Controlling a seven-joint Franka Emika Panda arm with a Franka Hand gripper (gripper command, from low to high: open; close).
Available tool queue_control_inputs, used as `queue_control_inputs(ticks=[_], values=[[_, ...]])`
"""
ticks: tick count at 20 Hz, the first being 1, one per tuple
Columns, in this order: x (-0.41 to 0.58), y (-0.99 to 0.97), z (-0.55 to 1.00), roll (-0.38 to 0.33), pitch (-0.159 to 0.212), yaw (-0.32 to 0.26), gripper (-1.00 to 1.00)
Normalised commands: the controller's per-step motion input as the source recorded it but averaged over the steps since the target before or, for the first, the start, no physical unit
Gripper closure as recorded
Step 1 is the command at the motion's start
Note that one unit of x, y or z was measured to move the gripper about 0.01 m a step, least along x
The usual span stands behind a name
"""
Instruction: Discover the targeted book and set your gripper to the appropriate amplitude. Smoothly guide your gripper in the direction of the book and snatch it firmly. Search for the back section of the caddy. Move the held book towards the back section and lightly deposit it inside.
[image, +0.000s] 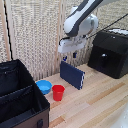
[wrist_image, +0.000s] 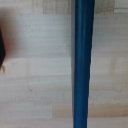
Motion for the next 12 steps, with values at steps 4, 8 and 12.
queue_control_inputs(ticks=[4, 8, 12], values=[[0.422, -0.26, -0.24, 0.001, 0.048, 0.0, -1.0], [0.308, -0.19, -0.16, 0.0, 0.077, 0.0, -1.0], [0.212, -0.19, -0.19, 0.0, 0.091, 0.0, -1.0]])
